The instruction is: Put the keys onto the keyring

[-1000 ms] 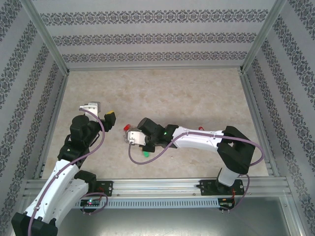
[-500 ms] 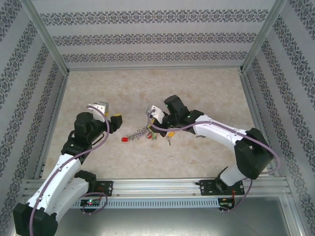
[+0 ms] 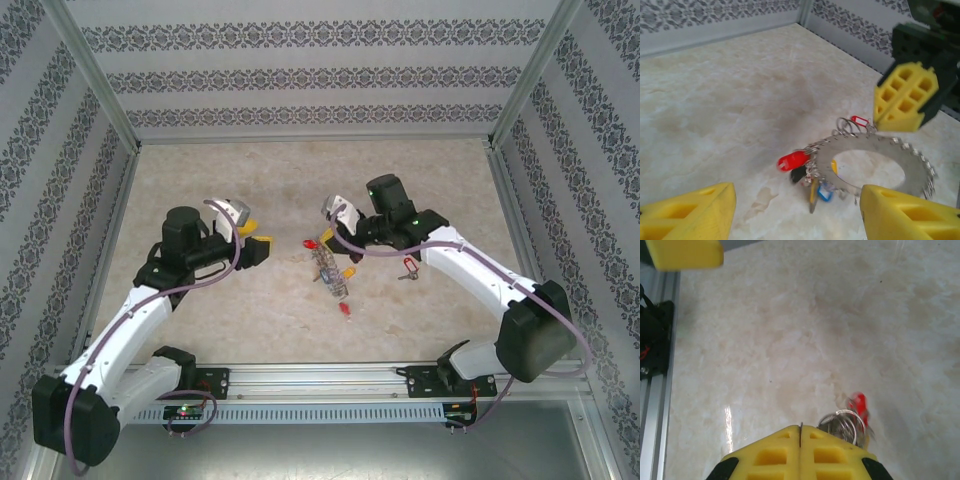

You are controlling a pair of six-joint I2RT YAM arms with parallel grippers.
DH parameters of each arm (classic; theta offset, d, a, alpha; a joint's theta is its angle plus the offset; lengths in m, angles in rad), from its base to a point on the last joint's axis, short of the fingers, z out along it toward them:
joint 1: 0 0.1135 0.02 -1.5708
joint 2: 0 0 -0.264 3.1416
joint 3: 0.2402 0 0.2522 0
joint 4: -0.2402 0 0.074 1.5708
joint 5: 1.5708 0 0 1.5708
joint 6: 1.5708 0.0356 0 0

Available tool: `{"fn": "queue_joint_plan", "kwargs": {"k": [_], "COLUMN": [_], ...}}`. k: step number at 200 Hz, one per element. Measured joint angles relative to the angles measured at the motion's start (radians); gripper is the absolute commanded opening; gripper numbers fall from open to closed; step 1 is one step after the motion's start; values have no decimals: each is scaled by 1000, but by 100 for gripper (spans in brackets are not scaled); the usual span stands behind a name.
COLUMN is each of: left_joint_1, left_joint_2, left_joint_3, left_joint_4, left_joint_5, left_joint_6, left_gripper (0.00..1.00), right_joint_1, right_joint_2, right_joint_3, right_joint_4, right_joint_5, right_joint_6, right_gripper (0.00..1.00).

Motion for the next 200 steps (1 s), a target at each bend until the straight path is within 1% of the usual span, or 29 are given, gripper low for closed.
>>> {"fn": "queue_joint_plan", "kwargs": {"k": [16, 26, 43, 64, 89, 96, 130, 152, 171, 200], "left_joint_1": [-16, -26, -44, -73, -114, -121, -140, -168, -187, -195], "left_joint_2": [43, 66, 94, 114, 127, 129, 134, 139, 152, 175], "left_joint_3": [21, 35, 54, 71, 80, 80, 72, 42, 19, -3], "left_joint_4": [2, 1, 2, 2, 1, 1, 24, 65, 87, 126], "left_joint_5": [34, 54, 99, 162, 205, 210, 212, 196, 185, 163], "left_joint_6": [16, 35, 75, 143, 208, 218, 234, 234, 234, 234], "left_gripper": [63, 60, 51, 47, 46, 45, 44, 44, 40, 39], "right_joint_1": [-16, -15, -13, -14, -14, -13, 13, 33, 37, 39], "right_joint_2": [-9, -18, -21, -20, -3, 5, 48, 56, 57, 57], "right_joint_3": [-24, -51, -70, -68, -56, -52, -37, -37, -37, -37], "right_joint_4": [23, 39, 39, 42, 49, 51, 63, 77, 86, 104], "right_joint_5": [-54, -81, -111, -140, -177, -184, -194, -194, -194, -194], "right_joint_6": [-8, -26, -58, -100, -135, -138, -140, -140, -139, -136], "right_gripper": [0, 0, 0, 0, 0, 0, 0, 0, 0, 0]}}
